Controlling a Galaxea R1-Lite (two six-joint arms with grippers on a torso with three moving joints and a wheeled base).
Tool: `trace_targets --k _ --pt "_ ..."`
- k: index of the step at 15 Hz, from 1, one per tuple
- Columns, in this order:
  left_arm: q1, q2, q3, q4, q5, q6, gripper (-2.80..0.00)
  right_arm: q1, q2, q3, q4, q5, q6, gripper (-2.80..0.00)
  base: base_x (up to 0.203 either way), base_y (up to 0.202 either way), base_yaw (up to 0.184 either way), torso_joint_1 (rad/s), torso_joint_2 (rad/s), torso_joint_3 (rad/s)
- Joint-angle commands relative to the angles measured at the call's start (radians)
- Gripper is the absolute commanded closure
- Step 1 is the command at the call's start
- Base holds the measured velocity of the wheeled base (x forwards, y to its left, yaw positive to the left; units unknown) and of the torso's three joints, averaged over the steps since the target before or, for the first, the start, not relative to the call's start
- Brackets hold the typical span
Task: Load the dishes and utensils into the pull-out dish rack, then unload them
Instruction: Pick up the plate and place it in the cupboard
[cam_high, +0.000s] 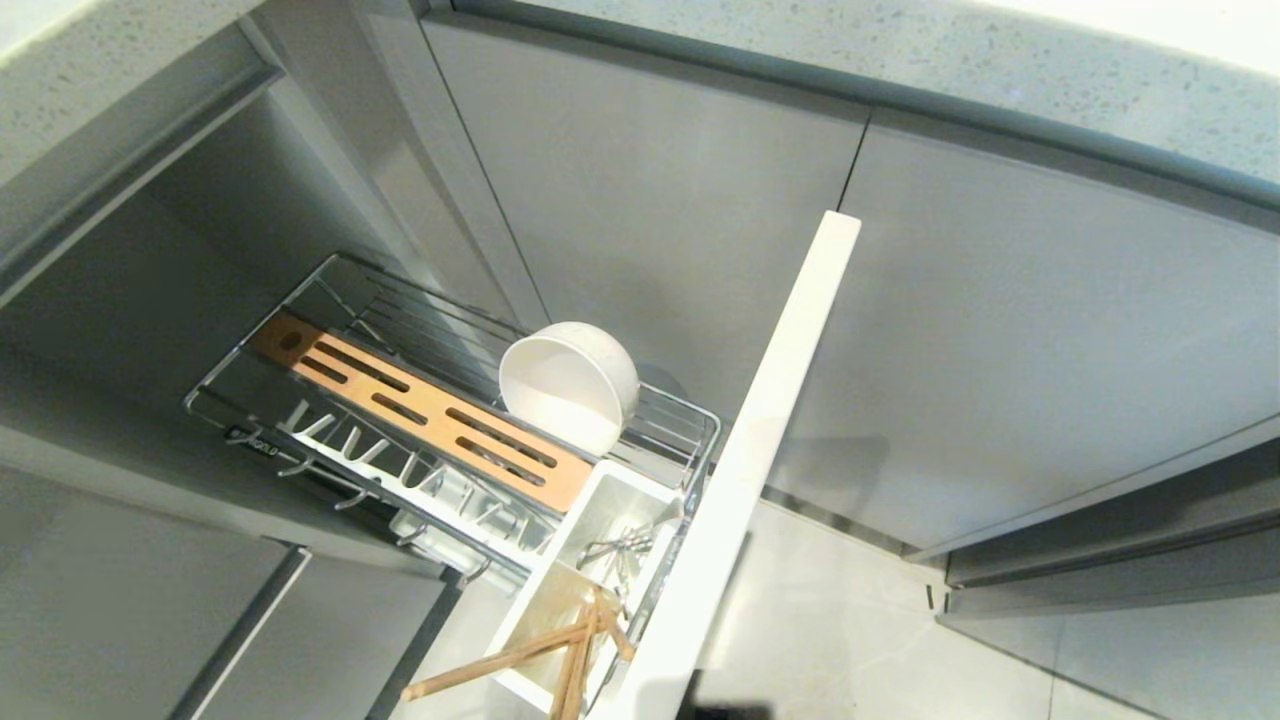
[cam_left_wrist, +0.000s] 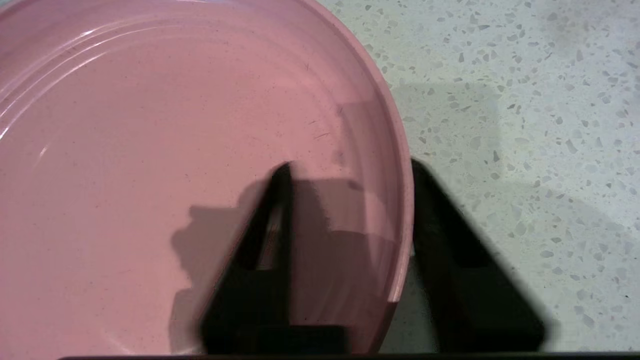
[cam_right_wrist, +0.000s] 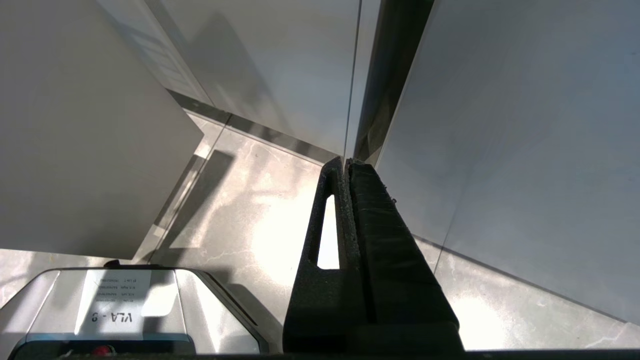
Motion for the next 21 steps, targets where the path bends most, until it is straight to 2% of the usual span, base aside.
trace_targets --k 1,7,8,10,12,14,18,21 --pt "0.001 -0.009 0.006 0.004 0.001 -0.001 0.00 0.001 0.001 0.002 0.000 0.000 0.000 0.00 0.000 0.000 0.000 0.000 0.00 0.000" --pt "-0.035 -0.058 0.004 0.001 0.000 0.010 0.00 0.001 0.001 0.002 0.000 0.000 0.000 0.00 0.000 0.000 0.000 0.000 0.00 0.000" --pt "-0.061 -0.075 -0.001 0.000 0.001 0.024 0.00 0.001 0.001 0.002 0.000 0.000 0.000 0.00 0.000 0.000 0.000 0.000 0.00 0.000" --pt "-0.089 -0.116 -0.015 -0.004 0.007 0.111 0.00 0.001 0.001 0.002 0.000 0.000 0.000 0.00 0.000 0.000 0.000 0.000 0.00 0.000" --pt "-0.147 -0.140 -0.041 -0.057 0.007 0.145 0.00 0.001 0.001 0.002 0.000 0.000 0.000 0.00 0.000 0.000 0.000 0.000 0.00 0.000" --pt "-0.181 -0.162 -0.043 -0.158 0.009 0.150 0.00 0.001 0.001 0.002 0.000 0.000 0.000 0.00 0.000 0.000 0.000 0.000 0.00 0.000" --pt "-0.247 -0.179 -0.028 -0.521 0.003 0.151 0.00 0.001 0.001 0.002 0.000 0.000 0.000 0.00 0.000 0.000 0.000 0.000 0.00 0.000" --pt "-0.301 -0.188 0.073 -0.786 0.006 0.148 0.00 0.001 0.001 0.002 0.000 0.000 0.000 0.00 0.000 0.000 0.000 0.000 0.00 0.000"
